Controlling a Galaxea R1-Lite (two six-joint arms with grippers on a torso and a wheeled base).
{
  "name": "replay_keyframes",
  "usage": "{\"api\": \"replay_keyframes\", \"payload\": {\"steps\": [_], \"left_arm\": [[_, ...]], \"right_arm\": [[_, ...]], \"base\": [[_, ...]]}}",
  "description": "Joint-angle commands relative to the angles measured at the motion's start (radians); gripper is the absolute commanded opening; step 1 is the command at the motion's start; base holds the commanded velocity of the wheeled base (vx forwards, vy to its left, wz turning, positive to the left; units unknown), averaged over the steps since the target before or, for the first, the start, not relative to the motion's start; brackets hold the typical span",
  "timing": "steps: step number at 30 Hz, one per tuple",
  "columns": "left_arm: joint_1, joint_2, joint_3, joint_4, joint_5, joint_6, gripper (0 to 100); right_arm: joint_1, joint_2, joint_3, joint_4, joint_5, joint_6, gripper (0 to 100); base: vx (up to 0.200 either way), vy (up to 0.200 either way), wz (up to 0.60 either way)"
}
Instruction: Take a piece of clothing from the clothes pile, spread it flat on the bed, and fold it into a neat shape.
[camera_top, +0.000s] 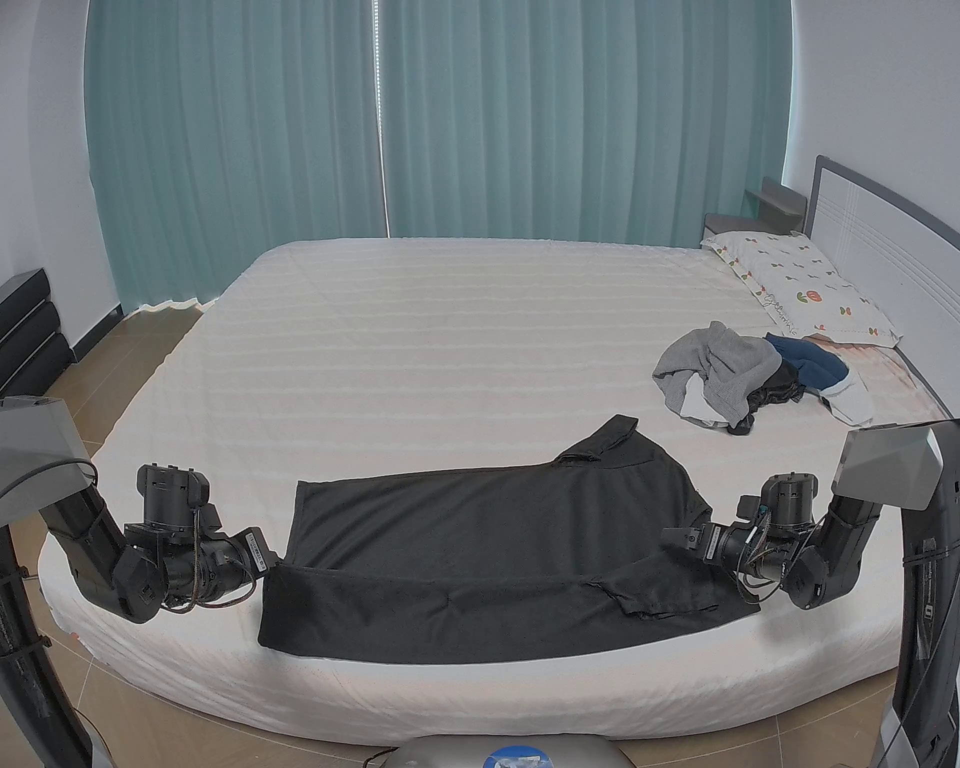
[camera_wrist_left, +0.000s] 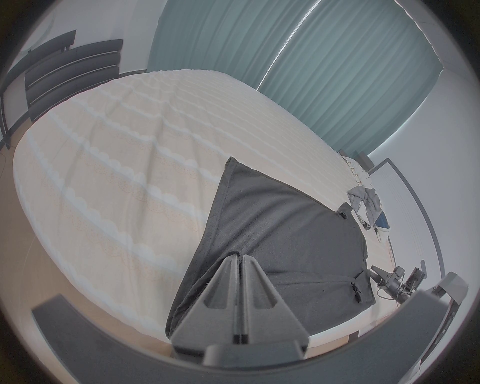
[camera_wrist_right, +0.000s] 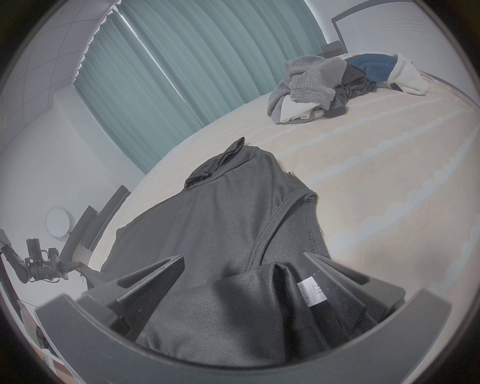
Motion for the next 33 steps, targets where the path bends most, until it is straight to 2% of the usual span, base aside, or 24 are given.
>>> {"api": "replay_keyframes", "payload": {"steps": [1,15,21,24,28,33], "left_arm": [[0.000,0.002,0.000,0.000,0.000,-0.001,0],[0.001,-0.004,0.002,0.000,0.000,-0.001,0],[0.003,-0.014,0.006,0.000,0.002,-0.001,0],[0.004,-0.025,0.006,0.009,0.002,0.001,0],[0.014,-0.082,0.006,0.064,0.002,0.021,0],[0.021,-0.126,0.005,0.117,0.002,0.027,0]], "right_arm": [[0.000,0.017,-0.003,0.000,0.001,-0.004,0],[-0.034,-0.022,0.051,-0.051,0.006,0.010,0],[-0.065,-0.134,0.189,-0.123,0.081,0.022,0],[-0.071,-0.161,0.235,-0.161,0.095,0.033,0],[-0.095,-0.215,0.345,-0.287,0.103,0.054,0],[-0.127,-0.279,0.469,-0.396,0.170,0.070,0]], "base": [[0.000,0.000,0.00],[0.000,0.000,0.00],[0.000,0.000,0.00],[0.000,0.000,0.00],[0.000,0.000,0.00],[0.000,0.000,0.00]]}}
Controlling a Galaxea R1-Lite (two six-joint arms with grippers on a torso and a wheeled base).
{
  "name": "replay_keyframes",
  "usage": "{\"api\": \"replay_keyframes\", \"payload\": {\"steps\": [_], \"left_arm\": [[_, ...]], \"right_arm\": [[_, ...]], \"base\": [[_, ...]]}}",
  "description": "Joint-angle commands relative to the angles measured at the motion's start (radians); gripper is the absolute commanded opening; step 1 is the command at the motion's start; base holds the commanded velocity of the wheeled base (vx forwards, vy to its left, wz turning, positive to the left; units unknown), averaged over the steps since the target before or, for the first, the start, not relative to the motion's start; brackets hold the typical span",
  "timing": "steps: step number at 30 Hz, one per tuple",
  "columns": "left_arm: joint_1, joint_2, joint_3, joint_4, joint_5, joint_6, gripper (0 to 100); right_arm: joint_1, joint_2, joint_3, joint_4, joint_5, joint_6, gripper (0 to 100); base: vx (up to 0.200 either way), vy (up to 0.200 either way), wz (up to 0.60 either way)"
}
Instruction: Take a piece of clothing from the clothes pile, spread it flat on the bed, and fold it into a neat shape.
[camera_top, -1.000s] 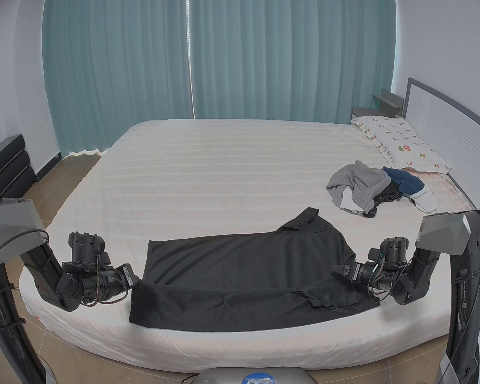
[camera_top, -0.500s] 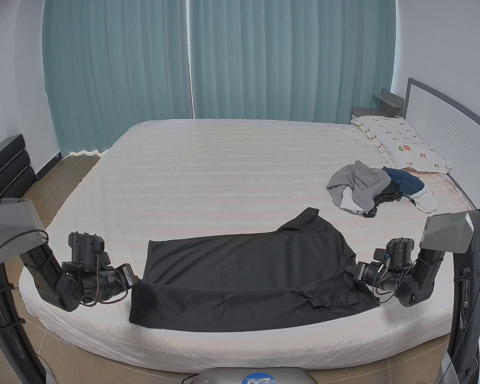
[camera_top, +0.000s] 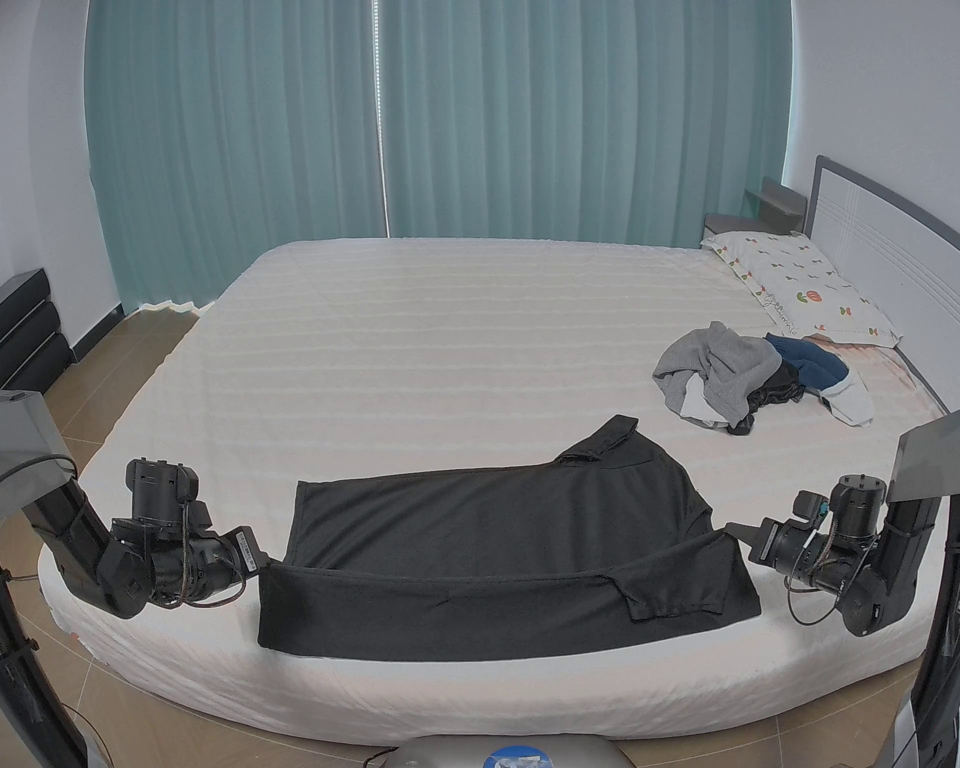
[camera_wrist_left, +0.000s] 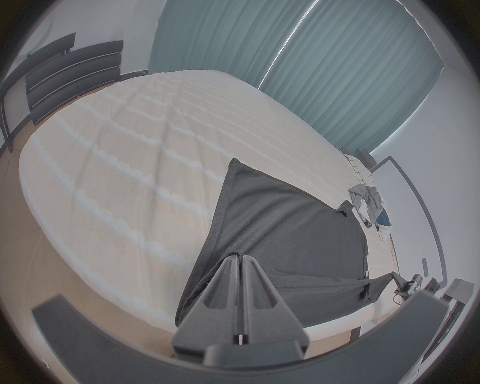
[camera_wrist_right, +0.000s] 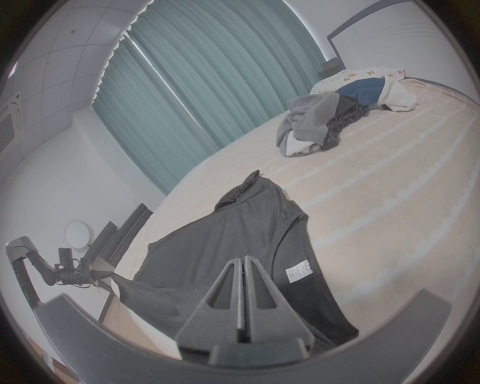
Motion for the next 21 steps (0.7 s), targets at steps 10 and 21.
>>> {"api": "replay_keyframes", "payload": {"steps": [10,21], "left_arm": [[0.001,-0.003,-0.018,0.037,-0.003,0.008,0],[-0.001,0.163,-0.095,0.029,0.009,0.001,0]], "right_arm": [[-0.059,-0.048,0.083,-0.053,0.046,0.008,0],[-0.025,0.136,-0.075,-0.050,0.034,0.007,0]], "base": [[0.000,0.000,0.00],[0.000,0.000,0.00]]}}
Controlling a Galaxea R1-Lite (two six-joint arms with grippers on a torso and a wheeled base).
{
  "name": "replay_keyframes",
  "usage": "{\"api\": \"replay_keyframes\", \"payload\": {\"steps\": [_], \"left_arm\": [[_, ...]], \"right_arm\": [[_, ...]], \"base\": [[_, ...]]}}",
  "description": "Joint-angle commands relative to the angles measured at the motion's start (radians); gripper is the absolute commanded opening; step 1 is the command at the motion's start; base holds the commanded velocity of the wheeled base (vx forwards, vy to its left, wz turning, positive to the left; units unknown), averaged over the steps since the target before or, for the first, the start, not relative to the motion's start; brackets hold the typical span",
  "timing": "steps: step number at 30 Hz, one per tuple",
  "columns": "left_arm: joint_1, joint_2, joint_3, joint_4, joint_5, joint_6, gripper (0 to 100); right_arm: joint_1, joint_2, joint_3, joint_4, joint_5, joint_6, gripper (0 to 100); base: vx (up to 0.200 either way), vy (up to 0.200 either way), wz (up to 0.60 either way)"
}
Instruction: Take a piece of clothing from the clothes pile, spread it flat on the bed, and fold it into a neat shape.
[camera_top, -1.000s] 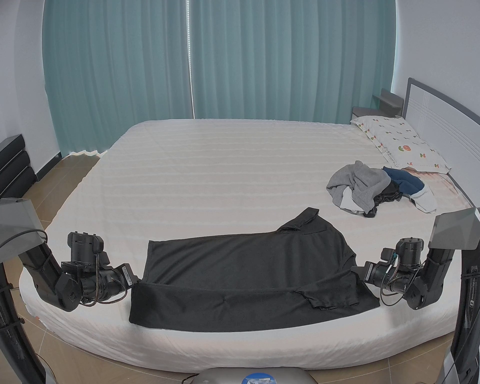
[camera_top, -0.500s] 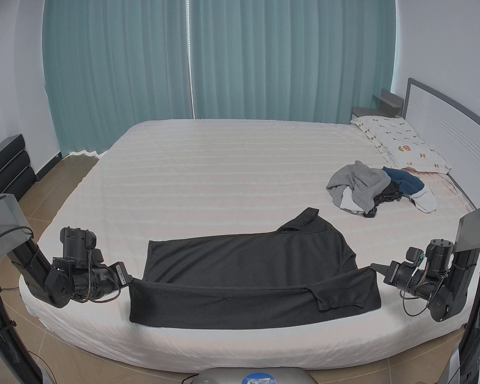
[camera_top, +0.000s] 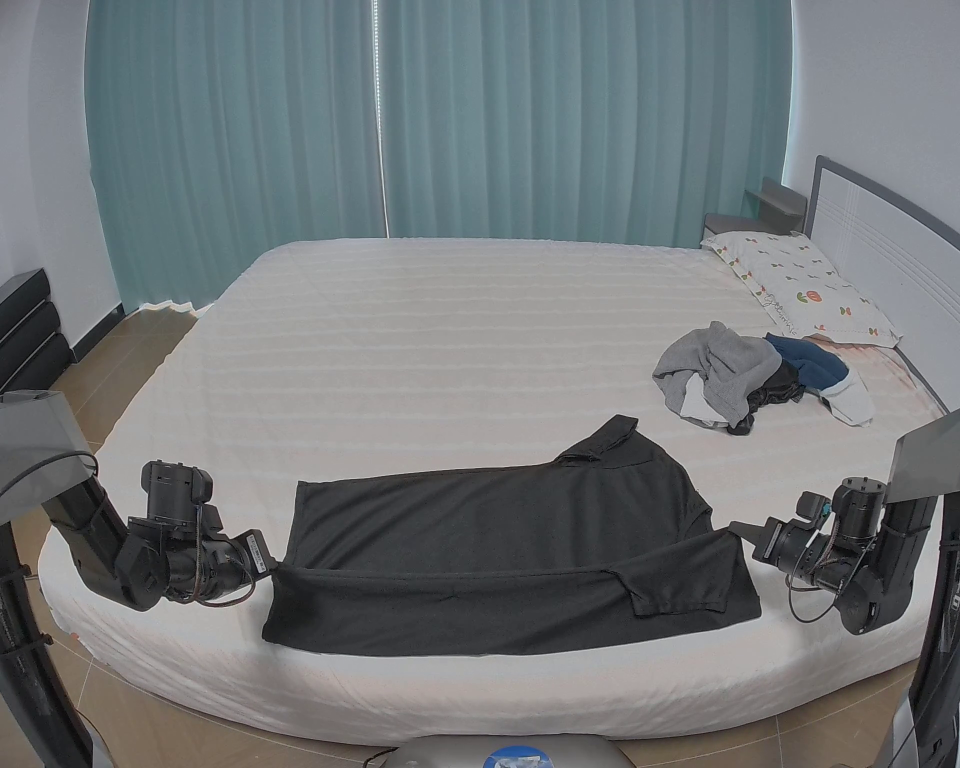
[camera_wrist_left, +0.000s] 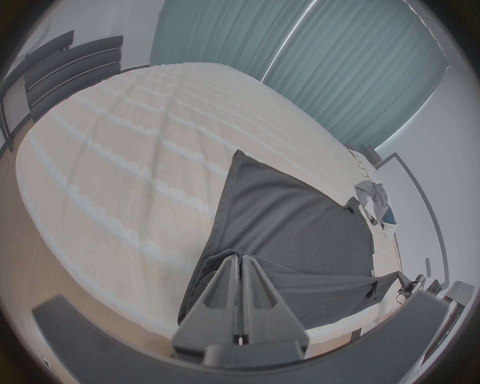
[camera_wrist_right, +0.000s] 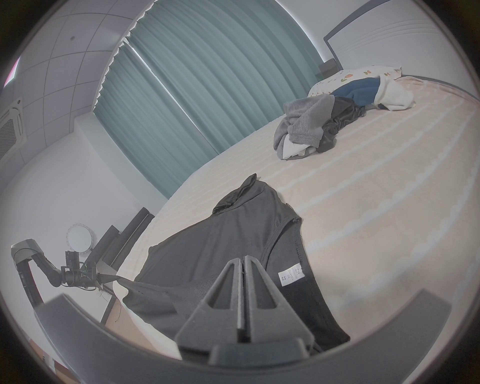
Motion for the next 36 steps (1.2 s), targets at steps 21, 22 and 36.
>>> {"api": "replay_keyframes", "payload": {"steps": [21,22,36], "left_arm": [[-0.012,0.176,-0.055,-0.110,0.026,-0.086,100],[-0.012,0.176,-0.055,-0.110,0.026,-0.094,100],[0.005,0.164,-0.047,-0.114,-0.062,-0.210,100]], "right_arm": [[0.061,0.212,-0.187,-0.006,-0.080,0.003,100],[0.060,0.192,-0.184,-0.012,-0.082,0.010,100],[0.136,-0.039,0.148,0.000,-0.108,0.196,100]], "base": [[0.000,0.000,0.00],[0.000,0.000,0.00],[0.000,0.000,0.00]]}}
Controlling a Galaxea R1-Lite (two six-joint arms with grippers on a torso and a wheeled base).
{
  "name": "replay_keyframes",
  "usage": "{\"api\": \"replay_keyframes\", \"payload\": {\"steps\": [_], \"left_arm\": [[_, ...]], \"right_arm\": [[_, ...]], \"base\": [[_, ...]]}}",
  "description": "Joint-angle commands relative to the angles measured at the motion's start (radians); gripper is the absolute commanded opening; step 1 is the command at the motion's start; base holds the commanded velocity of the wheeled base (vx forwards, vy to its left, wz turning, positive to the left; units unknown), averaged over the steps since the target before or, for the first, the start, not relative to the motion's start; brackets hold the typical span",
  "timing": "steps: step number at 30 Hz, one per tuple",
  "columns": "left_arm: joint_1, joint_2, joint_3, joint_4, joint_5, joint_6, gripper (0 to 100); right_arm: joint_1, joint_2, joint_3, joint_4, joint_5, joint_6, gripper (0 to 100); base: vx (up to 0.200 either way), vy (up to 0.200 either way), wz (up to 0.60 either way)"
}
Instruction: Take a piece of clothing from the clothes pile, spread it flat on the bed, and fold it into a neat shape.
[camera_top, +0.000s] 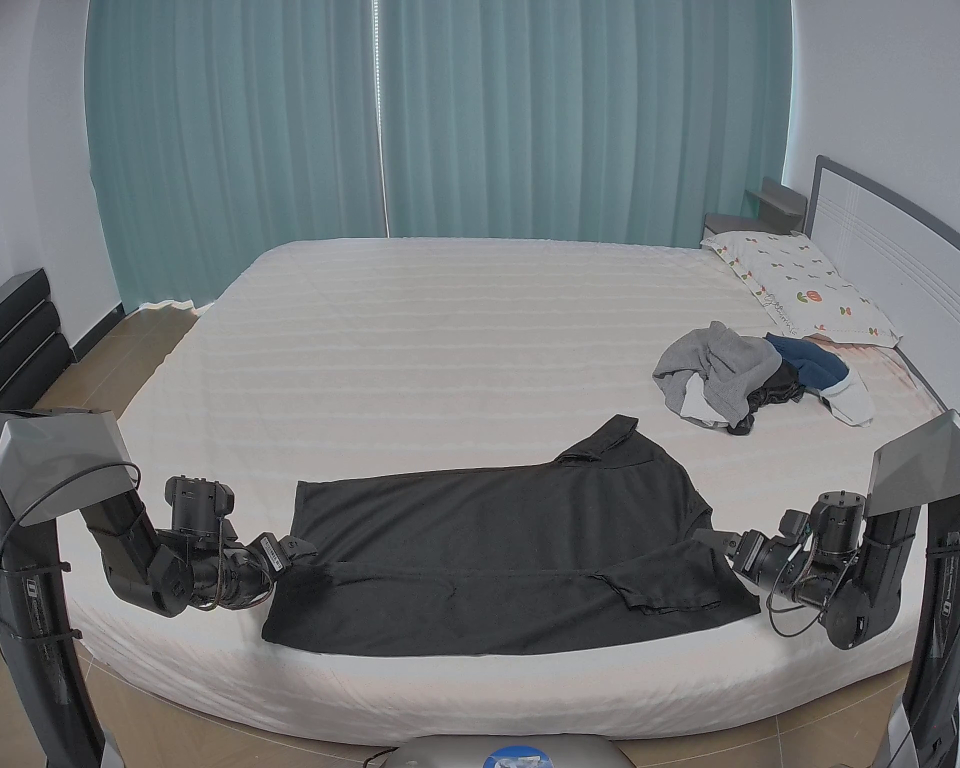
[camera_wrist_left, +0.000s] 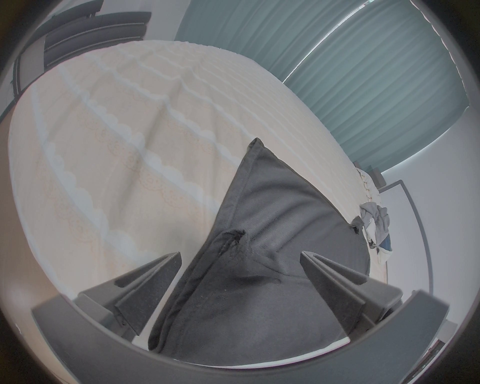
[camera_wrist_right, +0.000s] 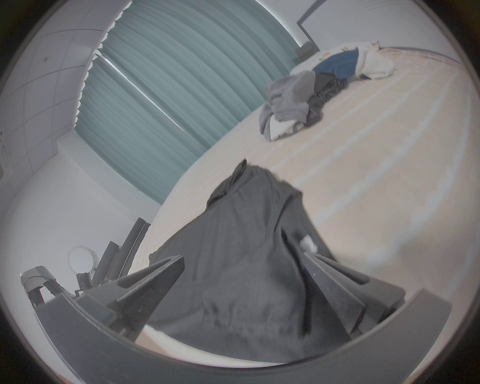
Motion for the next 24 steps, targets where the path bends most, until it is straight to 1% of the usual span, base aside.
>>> {"api": "replay_keyframes", "payload": {"steps": [1,3,6,20,21,24], "left_arm": [[0.022,-0.012,0.018,0.001,-0.062,-0.025,100],[0.024,-0.013,0.029,-0.001,-0.068,-0.023,100],[0.024,-0.016,0.033,-0.001,-0.067,-0.023,100],[0.022,-0.015,0.035,-0.001,-0.067,-0.020,100],[0.022,-0.015,0.033,-0.001,-0.067,-0.020,100],[0.022,-0.015,0.035,-0.001,-0.067,-0.019,100]], "right_arm": [[0.029,-0.025,0.132,0.001,-0.005,0.021,100],[0.020,0.020,0.121,0.001,-0.005,0.018,100],[0.028,0.057,0.115,0.001,-0.006,0.009,100],[0.036,0.077,0.106,-0.001,-0.008,0.005,100],[0.040,0.071,0.115,-0.002,-0.008,0.004,0],[0.039,0.060,0.137,-0.002,-0.008,-0.004,0]], "base": [[0.000,0.000,0.00],[0.000,0.000,0.00],[0.000,0.000,0.00],[0.000,0.000,0.00],[0.000,0.000,0.00],[0.000,0.000,0.00]]}}
